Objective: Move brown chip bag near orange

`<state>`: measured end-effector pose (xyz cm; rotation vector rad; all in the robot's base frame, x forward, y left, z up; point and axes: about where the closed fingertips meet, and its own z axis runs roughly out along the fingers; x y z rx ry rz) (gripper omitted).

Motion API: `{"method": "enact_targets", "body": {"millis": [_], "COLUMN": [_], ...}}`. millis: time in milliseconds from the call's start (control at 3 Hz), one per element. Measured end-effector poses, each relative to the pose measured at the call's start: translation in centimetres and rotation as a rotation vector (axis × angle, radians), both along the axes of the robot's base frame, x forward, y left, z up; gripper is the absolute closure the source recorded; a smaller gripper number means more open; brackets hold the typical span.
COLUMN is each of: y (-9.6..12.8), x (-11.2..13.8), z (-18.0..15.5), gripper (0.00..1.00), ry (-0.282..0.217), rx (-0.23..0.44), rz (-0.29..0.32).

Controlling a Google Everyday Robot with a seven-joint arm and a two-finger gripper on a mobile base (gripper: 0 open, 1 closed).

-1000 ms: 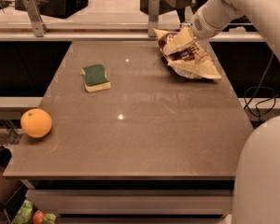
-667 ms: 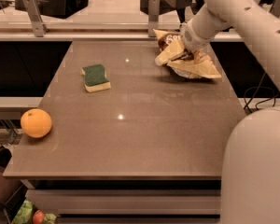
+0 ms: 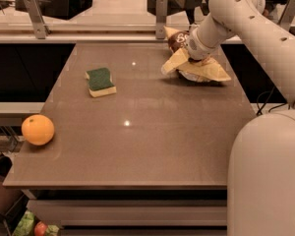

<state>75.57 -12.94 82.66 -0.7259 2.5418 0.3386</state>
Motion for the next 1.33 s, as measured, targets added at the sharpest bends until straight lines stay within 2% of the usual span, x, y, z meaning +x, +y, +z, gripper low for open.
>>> {"method": "enact_targets", "body": {"millis": [1000,1333], "y": [0.1,0.11], "x": [0.02,0.02], "z": [0.24,0.37], "gripper": [0.87,1.0], "ry": [0.003,0.003], "rx": [0.0,0.0], "rz": [0.001,0.002]}}
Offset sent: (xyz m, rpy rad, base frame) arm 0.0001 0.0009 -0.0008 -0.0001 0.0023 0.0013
